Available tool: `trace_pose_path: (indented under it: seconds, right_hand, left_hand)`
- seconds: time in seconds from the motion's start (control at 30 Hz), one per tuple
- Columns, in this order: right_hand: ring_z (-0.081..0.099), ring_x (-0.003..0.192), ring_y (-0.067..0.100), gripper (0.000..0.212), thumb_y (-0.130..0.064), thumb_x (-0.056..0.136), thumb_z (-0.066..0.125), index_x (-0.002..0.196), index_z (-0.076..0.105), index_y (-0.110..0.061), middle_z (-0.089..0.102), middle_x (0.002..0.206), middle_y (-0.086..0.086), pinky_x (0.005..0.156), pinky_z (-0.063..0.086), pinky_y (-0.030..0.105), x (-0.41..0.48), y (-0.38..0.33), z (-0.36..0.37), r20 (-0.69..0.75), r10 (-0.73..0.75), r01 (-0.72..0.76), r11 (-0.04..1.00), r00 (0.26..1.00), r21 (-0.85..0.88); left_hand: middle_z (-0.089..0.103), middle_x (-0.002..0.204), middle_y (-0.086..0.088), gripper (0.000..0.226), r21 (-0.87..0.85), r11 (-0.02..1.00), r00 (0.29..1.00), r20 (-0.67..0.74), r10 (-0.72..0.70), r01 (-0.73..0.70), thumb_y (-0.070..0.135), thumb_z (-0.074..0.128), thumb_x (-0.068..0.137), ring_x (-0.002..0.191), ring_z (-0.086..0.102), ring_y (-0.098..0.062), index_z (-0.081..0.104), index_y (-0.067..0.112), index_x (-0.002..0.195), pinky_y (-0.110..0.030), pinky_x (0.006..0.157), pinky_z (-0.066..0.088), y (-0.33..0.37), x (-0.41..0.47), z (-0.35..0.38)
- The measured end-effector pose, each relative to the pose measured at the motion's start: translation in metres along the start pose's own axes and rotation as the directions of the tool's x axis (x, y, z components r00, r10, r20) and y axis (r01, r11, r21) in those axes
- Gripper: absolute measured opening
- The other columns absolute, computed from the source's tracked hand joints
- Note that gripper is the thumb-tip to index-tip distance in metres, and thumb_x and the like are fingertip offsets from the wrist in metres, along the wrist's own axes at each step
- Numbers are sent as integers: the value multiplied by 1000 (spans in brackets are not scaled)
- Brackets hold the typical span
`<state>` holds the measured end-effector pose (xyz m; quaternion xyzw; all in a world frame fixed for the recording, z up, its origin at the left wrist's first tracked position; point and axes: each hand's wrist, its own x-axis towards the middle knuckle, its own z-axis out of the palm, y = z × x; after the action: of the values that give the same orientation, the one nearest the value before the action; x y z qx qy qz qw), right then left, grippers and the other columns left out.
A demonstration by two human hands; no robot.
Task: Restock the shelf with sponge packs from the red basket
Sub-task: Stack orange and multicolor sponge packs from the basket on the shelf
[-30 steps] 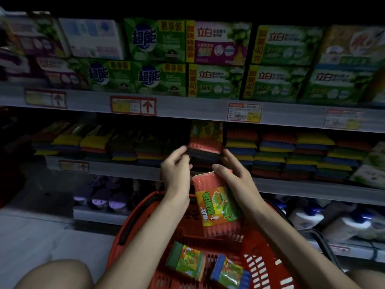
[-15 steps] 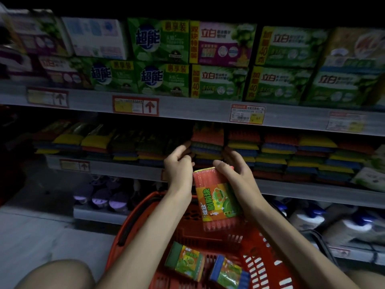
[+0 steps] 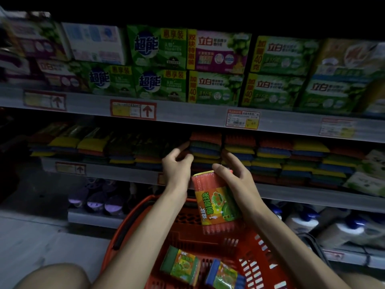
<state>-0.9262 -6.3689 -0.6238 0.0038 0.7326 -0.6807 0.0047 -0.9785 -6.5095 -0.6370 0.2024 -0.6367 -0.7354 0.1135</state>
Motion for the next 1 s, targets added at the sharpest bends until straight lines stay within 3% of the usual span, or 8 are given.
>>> trace_pose_path:
  seconds: [0.07, 0.23, 0.33, 0.43, 0.53, 0.63, 0.83, 1.0]
  right_hand:
    - [64, 121, 15, 87, -56, 74, 72, 153, 42, -34, 53, 148, -4, 101, 56, 43, -1, 0, -1, -6, 2, -2, 1000, 1000, 0]
    - [63, 121, 13, 74, -45, 87, 76, 153, 45, -30, 54, 147, -5, 99, 56, 38, -2, 2, -4, -44, 7, -7, 1000, 999, -10]
    - [62, 119, 7, 64, -38, 93, 72, 151, 47, -28, 55, 147, -7, 99, 56, 36, -3, 3, -4, -62, -1, -1, 1000, 998, -28]
    - [64, 116, 6, 59, -36, 94, 70, 148, 50, -29, 57, 143, -10, 96, 57, 34, -5, 3, -4, -60, -3, 0, 999, 998, -41]
    - [69, 106, 7, 50, -35, 94, 70, 142, 57, -29, 63, 133, -10, 83, 58, 25, -5, 3, -5, -81, 14, -16, 999, 997, -29]
    - [74, 91, 12, 34, -34, 94, 70, 128, 65, -28, 69, 118, -3, 70, 60, 24, -5, 2, -7, -132, 61, -59, 998, 989, 19]
    - [74, 74, 8, 25, -36, 94, 70, 115, 70, -24, 72, 106, 3, 60, 58, 22, -4, 3, -17, -203, 107, -104, 994, 973, 25]
    - [75, 81, 19, 28, -39, 94, 69, 116, 70, -22, 73, 105, 7, 64, 60, 29, -3, 2, -28, -220, 139, -134, 990, 965, 37]
  left_hand:
    - [68, 129, -12, 42, 0, 1000, 1000, -2, 8, -8, 13, 69, 92, 114, 67, -28, 65, 11, 134, -46, 102, 55, -1, 0, 1]
    - [73, 107, -7, 32, -13, 1000, 999, -44, -3, 3, 12, 73, 89, 92, 72, -23, 68, 13, 121, -39, 80, 61, -9, 4, 1]
    - [73, 111, -11, 47, -25, 998, 994, -89, -59, 57, 18, 75, 89, 70, 70, -14, 60, 7, 133, -26, 57, 53, -12, 6, 2]
    - [75, 92, -10, 39, -17, 999, 992, -118, -41, 40, 19, 75, 90, 61, 68, -13, 65, 4, 125, -23, 46, 48, -12, 5, 4]
    - [75, 81, -9, 20, -41, 999, 991, -128, -37, 32, 16, 74, 91, 66, 74, -16, 66, 7, 107, -25, 46, 51, -11, -3, 5]
    - [73, 77, -6, 11, -121, 986, 988, -91, -125, 113, 14, 73, 93, 63, 75, -18, 62, 11, 94, -29, 49, 55, -14, -11, 8]
    - [74, 81, -10, 15, -207, 959, 977, -47, -208, 194, 13, 72, 94, 65, 74, -17, 65, 7, 81, -27, 49, 55, -17, -7, 14]
    - [74, 79, -8, 17, -212, 950, 970, -25, -241, 230, 11, 71, 93, 56, 71, -11, 65, 7, 79, -21, 46, 46, -16, -7, 18]
